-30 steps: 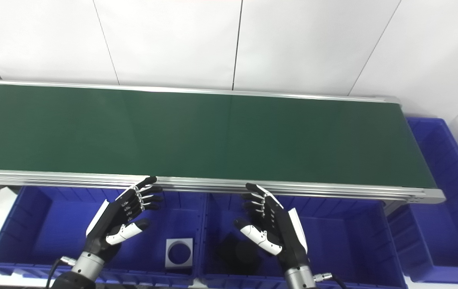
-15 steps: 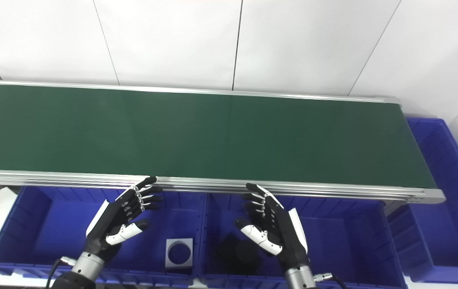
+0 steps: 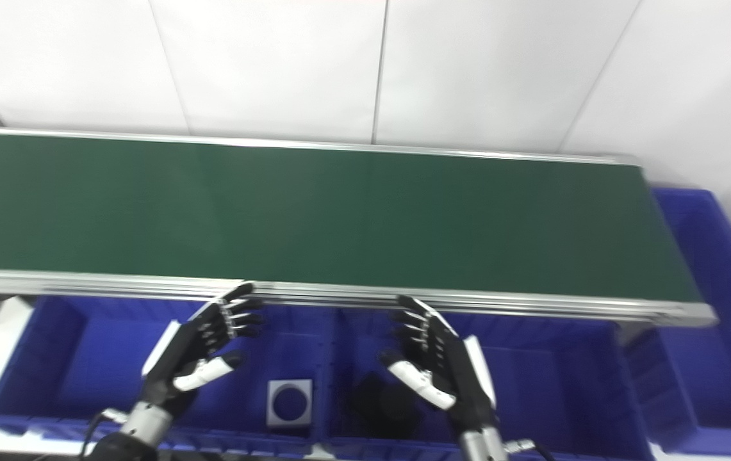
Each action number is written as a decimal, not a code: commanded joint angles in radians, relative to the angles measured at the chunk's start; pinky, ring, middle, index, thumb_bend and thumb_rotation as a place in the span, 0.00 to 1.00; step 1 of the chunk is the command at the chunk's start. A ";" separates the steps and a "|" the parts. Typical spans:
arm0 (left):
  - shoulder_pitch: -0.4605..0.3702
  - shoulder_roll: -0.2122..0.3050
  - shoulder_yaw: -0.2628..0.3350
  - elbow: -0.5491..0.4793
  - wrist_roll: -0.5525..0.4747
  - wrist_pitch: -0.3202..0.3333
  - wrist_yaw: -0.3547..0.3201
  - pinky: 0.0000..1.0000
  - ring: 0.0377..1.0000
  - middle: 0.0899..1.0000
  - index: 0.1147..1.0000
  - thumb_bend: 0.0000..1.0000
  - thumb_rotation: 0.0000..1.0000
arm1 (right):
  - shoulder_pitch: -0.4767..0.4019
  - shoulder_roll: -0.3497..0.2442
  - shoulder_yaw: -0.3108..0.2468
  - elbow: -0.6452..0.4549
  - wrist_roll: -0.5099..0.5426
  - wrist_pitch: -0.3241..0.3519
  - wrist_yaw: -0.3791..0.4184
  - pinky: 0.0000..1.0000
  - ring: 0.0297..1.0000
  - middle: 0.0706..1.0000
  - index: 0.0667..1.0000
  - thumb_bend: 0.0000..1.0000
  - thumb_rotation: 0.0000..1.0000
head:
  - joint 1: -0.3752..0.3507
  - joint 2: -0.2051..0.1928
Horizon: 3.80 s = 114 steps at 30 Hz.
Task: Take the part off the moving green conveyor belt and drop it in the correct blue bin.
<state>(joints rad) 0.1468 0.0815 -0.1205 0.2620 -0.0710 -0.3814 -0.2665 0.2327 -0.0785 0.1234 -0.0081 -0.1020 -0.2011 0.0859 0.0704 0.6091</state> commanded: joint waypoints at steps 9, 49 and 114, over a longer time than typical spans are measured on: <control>-0.036 -0.039 -0.019 0.046 0.026 -0.082 0.018 0.67 0.70 0.77 0.84 0.86 0.48 | -0.010 -0.017 -0.006 -0.031 0.022 -0.073 0.006 0.63 0.71 0.76 0.84 0.49 0.44 | 0.128 -0.108; -0.086 0.112 -0.008 -0.162 0.249 0.004 0.064 0.61 0.70 0.72 0.69 0.92 0.31 | -0.063 -0.012 -0.012 0.080 0.036 -0.108 0.002 0.65 0.72 0.77 0.86 0.39 0.35 | 0.201 -0.237; -0.660 0.570 -0.133 0.251 0.817 0.456 0.158 0.78 0.86 0.90 0.87 0.90 0.30 | -0.050 0.007 -0.007 0.054 0.061 -0.102 0.017 0.62 0.70 0.75 0.86 0.55 0.53 | 0.200 -0.207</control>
<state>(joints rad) -0.4968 0.6404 -0.2527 0.5508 0.7226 0.0514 -0.1348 0.1872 -0.0777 0.1176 0.0832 -0.0559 -0.2752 0.1006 0.2715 0.4019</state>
